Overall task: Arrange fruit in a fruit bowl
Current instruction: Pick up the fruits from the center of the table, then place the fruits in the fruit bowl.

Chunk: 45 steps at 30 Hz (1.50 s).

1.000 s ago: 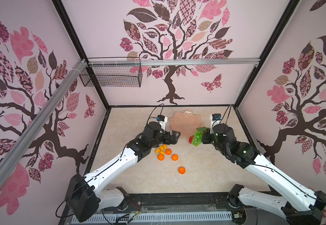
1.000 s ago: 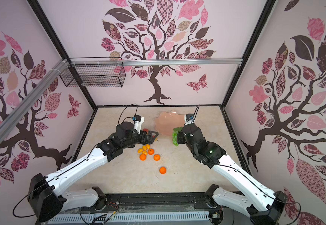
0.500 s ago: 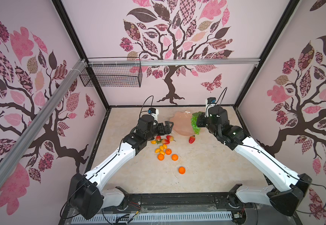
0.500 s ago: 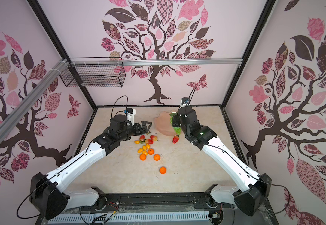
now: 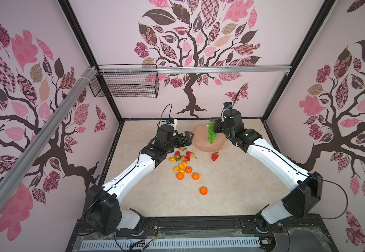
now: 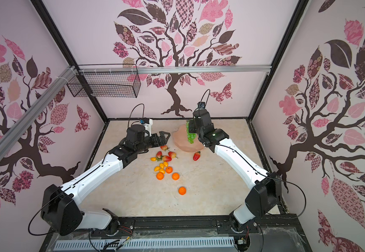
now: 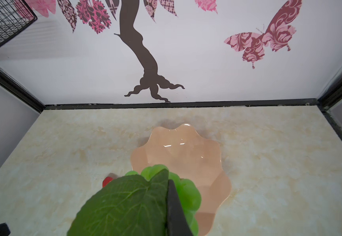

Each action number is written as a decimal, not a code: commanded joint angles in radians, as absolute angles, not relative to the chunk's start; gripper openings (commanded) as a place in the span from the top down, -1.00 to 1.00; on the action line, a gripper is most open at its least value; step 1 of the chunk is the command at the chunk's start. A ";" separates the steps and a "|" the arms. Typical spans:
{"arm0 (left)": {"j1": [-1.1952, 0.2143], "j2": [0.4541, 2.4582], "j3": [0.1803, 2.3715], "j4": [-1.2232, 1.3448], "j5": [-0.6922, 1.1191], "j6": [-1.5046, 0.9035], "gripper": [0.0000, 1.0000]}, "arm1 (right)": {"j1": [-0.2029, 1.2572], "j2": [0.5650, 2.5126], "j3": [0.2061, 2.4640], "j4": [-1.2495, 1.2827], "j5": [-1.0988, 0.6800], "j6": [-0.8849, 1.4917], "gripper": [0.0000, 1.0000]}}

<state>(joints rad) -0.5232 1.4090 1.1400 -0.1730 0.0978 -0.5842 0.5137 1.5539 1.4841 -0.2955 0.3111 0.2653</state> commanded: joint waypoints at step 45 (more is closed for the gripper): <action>-0.583 1.678 1.317 -0.307 0.225 -0.522 -0.96 | 0.300 2.040 1.710 -0.314 0.171 0.229 1.00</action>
